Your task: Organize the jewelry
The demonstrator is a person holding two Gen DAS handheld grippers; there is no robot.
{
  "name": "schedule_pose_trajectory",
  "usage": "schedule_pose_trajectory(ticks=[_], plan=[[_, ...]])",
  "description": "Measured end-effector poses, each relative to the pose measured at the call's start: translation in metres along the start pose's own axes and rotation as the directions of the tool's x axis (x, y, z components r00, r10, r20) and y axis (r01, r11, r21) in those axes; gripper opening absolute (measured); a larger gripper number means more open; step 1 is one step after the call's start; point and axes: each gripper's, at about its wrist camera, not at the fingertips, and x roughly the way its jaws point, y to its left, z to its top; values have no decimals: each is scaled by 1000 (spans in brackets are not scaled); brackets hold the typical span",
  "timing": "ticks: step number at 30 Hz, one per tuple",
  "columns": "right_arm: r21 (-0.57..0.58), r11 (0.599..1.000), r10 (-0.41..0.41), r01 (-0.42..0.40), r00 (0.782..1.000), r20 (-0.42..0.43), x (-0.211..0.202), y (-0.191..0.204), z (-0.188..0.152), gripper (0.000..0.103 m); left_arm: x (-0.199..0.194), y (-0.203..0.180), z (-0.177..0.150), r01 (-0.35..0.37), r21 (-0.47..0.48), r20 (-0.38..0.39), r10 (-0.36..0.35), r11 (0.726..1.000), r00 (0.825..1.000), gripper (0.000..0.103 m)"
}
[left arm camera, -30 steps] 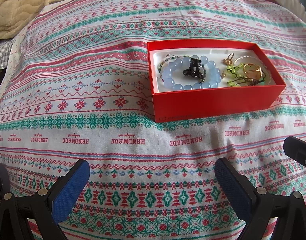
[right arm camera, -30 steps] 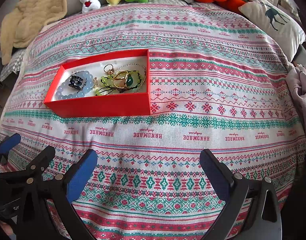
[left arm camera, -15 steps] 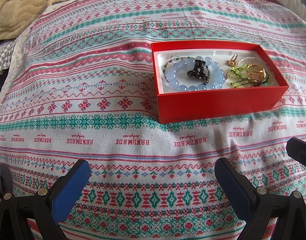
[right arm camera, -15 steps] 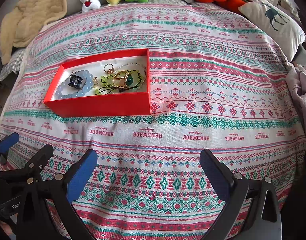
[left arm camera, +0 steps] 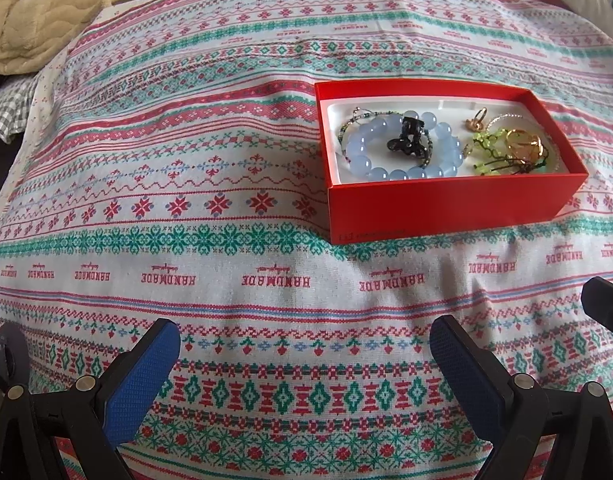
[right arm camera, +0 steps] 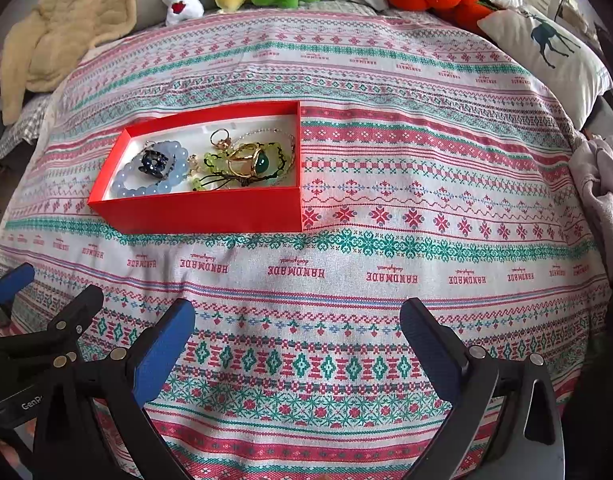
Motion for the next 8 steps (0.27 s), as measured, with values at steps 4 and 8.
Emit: schedule_pose_trajectory(ticks=[4, 8], plan=[[-5, 1000, -2, 2, 1000, -1, 1, 2, 0, 103, 0, 3, -1, -4, -11, -1, 4, 1000, 1000, 102], [-8, 1000, -9, 9, 1000, -2, 3, 4, 0, 103, 0, 5, 0, 8, -19, 2, -8, 1000, 1000, 102]])
